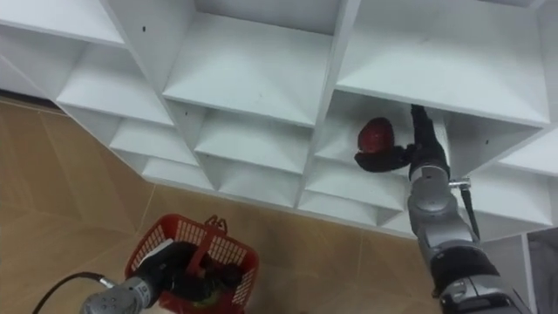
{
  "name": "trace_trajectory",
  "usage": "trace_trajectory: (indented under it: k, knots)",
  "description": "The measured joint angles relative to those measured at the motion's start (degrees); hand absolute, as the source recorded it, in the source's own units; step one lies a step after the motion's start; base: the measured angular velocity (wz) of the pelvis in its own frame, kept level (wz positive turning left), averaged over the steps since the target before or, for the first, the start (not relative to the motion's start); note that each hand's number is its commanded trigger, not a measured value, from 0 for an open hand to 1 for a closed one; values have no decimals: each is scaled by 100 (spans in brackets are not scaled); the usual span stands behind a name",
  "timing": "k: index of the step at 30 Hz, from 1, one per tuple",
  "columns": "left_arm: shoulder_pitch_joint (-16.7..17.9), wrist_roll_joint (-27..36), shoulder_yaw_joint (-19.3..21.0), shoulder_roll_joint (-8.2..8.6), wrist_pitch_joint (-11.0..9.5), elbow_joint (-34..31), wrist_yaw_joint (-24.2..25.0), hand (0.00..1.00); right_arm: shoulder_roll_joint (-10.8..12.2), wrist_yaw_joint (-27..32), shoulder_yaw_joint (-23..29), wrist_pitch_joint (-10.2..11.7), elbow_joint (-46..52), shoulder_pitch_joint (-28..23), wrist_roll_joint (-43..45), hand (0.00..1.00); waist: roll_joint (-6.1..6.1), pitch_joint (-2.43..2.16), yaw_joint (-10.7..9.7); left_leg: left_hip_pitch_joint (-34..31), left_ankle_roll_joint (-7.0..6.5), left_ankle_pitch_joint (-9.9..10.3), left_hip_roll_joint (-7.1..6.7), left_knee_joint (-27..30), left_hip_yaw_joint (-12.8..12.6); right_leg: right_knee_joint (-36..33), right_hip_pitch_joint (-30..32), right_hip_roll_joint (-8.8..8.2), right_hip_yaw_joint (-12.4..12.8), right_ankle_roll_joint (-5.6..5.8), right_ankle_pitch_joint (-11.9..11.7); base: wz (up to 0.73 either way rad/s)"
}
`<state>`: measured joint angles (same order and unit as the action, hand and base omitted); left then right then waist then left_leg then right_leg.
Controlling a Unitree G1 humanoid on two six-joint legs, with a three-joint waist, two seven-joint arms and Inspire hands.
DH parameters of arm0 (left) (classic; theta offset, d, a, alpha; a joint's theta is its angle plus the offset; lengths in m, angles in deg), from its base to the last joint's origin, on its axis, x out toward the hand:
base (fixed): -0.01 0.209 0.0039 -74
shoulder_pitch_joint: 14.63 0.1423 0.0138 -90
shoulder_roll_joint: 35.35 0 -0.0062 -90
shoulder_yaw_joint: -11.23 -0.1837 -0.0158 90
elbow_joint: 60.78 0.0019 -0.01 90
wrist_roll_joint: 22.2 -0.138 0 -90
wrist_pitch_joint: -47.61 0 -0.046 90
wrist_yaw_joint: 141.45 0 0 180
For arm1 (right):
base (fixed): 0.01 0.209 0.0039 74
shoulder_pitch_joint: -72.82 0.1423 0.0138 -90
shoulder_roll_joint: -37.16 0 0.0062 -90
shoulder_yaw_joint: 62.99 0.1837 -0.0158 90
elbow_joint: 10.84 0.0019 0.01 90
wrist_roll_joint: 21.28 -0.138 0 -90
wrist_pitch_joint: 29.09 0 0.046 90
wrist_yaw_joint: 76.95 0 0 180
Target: Collect fruits from the closet
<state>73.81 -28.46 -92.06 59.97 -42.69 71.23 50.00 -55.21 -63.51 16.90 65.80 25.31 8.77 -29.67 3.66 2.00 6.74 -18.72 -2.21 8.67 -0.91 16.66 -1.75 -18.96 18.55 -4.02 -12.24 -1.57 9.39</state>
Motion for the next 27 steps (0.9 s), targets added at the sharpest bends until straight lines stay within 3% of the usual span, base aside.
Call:
trace_trajectory:
  k: [27]
  knots:
    - [-230,2,-214,-5,1,217,-130,100,-6,98,-127,155,-167,8,246,0,-31,12,39,-67,4,-6,11,-4,-41,-3,84,15,33,-9,-7,0]
